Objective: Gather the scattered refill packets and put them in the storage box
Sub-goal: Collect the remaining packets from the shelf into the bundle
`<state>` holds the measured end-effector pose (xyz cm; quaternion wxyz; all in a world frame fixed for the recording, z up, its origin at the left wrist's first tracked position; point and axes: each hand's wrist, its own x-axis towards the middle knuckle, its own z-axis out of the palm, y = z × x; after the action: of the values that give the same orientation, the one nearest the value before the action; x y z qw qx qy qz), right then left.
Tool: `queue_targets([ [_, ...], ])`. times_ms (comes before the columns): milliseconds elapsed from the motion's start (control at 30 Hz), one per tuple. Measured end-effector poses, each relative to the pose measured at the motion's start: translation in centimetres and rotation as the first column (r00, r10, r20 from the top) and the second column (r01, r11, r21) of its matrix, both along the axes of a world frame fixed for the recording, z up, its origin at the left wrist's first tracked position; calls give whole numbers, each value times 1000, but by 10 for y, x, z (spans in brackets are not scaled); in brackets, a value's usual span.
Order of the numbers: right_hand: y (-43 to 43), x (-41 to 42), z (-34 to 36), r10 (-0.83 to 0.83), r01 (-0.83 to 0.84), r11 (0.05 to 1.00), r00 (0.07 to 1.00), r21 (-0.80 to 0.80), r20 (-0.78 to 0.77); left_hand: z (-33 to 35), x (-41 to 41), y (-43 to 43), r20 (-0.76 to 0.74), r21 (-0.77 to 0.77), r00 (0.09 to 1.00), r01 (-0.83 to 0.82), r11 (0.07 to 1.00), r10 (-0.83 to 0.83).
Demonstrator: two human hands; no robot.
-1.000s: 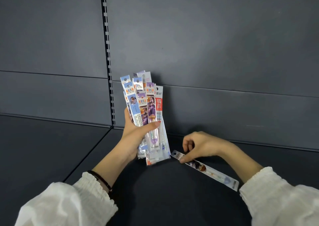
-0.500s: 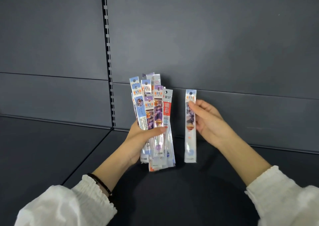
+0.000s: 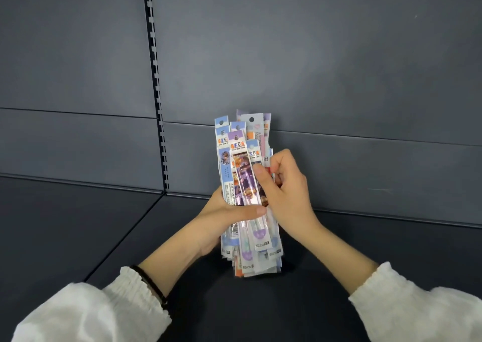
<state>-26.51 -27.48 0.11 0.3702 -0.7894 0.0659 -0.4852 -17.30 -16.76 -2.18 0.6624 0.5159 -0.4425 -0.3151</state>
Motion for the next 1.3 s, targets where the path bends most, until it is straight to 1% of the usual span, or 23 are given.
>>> queue_targets([
  [133,6,-2,7,50,-54,995,998,79,43,3,0,1,8,-22,1000,-21,1000,21],
  [200,8,-3,10,107,-111,989,993,94,48,6,1,2,34,-38,999,-38,999,40],
  [300,4,-5,19,210,-204,966,978,156,-18,10,5,5,92,-75,991,-94,993,101],
  [367,2,-5,26,300,-281,920,953,273,-30,9,7,4,116,-82,984,-127,989,136],
  [467,3,-3,31,416,-384,782,908,490,47,1,9,2,122,-60,980,-150,987,156],
  [500,5,-2,30,442,-405,745,895,530,63,-1,9,2,123,-54,979,-154,987,160],
  [533,7,-2,29,452,-408,734,890,543,58,-2,9,1,132,-47,979,-149,988,154],
  [667,11,-2,20,406,-344,753,914,560,15,-9,1,1,210,15,974,-89,996,84],
  [833,7,-5,23,433,-360,724,901,589,19,-12,-3,-1,205,51,978,-48,998,36],
  [933,13,-4,22,384,-325,778,923,538,4,-12,-6,-2,192,46,980,-50,998,41],
  [1000,17,-5,23,338,-307,811,941,499,30,-8,-8,-4,206,20,977,-55,998,50],
  [1133,17,-10,33,391,-409,779,909,475,141,3,-7,-7,251,-55,964,-73,996,85],
  [1200,18,-8,29,394,-401,787,911,469,119,2,-7,-7,259,-54,961,-82,995,93],
  [1300,18,0,14,296,-271,839,955,471,21,-7,-11,-7,237,-20,969,-58,998,62],
])
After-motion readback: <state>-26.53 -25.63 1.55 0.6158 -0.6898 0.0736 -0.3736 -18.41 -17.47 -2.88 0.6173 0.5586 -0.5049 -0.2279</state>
